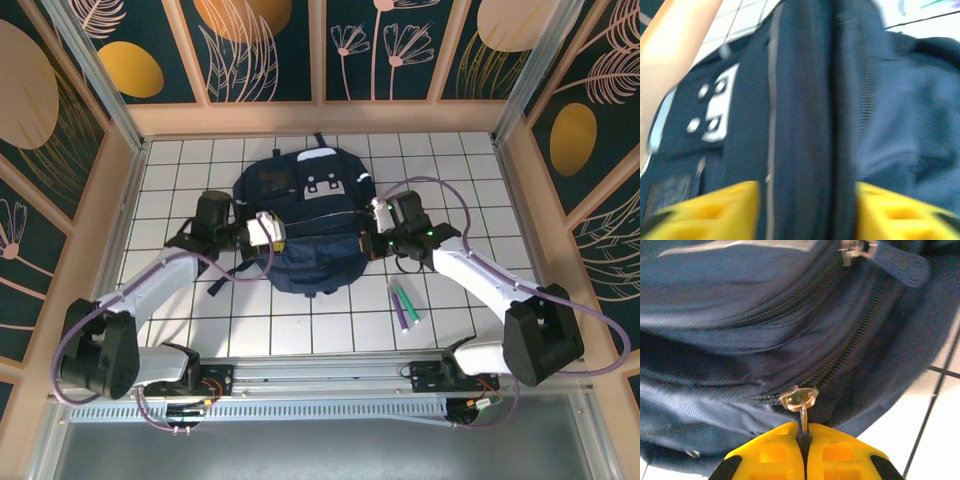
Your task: Pack the student bag
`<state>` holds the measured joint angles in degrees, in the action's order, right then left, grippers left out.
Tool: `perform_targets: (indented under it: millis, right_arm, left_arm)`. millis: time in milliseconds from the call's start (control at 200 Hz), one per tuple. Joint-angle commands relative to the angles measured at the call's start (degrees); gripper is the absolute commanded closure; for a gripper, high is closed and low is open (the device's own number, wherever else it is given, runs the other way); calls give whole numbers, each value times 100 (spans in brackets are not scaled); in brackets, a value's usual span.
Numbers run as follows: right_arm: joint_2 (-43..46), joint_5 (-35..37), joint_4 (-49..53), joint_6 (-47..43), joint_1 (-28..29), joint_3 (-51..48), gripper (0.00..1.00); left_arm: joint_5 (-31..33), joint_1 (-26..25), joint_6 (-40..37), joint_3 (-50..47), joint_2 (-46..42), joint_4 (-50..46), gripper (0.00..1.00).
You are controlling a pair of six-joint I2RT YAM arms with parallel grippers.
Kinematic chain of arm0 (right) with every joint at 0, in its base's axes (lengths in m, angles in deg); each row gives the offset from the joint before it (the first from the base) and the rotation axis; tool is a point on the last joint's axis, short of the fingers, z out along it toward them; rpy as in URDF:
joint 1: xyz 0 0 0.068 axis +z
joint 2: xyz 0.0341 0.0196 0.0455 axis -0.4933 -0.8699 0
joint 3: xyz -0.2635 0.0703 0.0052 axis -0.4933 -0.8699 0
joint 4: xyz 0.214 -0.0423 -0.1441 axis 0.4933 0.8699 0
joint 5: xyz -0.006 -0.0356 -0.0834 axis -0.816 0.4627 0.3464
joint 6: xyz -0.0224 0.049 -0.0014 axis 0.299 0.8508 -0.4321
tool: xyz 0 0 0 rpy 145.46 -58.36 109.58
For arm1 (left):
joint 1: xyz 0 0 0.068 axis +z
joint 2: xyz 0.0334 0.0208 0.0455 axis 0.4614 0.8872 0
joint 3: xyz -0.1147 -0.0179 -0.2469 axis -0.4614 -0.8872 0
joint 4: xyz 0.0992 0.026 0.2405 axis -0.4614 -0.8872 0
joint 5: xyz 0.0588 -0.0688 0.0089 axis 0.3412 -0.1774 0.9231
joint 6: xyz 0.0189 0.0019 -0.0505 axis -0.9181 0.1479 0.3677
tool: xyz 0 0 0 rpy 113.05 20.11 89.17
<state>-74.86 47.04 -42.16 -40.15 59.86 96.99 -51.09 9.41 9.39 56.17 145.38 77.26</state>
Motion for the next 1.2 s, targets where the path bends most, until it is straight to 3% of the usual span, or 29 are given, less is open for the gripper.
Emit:
perform_targets:
  millis: [0, 80, 130, 265, 360, 500, 706, 836, 1011, 1196]
  right_arm:
    - [150, 83, -76, 175, 547, 59, 100]
    - [90, -8, -392, 319, 778, 26, 100]
    - [-8, -103, -508, 401, 801, 60, 100]
    - [-266, -356, -596, 400, 825, 214, 100]
    - [-303, -600, -713, 409, 842, 221, 100]
    - [-268, -916, -828, 401, 929, 181, 100]
    - [-239, -939, -825, 318, 1092, 137, 100]
    - [-297, -464, -542, 321, 1031, 204, 100]
    - [-459, 264, -56, 485, 473, 215, 100]
    - [-441, -205, -162, 201, -629, 15, 100]
  left_arm:
    - [-706, 259, 332, 735, 333, -703, 3]
    - [-1894, 200, 389, 938, 436, -1045, 1]
    - [-2050, -17, 414, 943, 454, -1125, 1]
    - [-877, -1065, 468, 787, 516, -1093, 1]
    - [-790, -1207, 936, 521, 501, -381, 1]
    - [279, -1537, 926, 414, 549, -119, 3]
    - [958, -1591, 1089, 737, 917, -211, 54]
    - [954, -1588, 958, 906, 1008, -367, 99]
    - [659, -1587, 282, 760, 597, -728, 100]
    - [43, -1574, -515, 446, 39, -1247, 100]
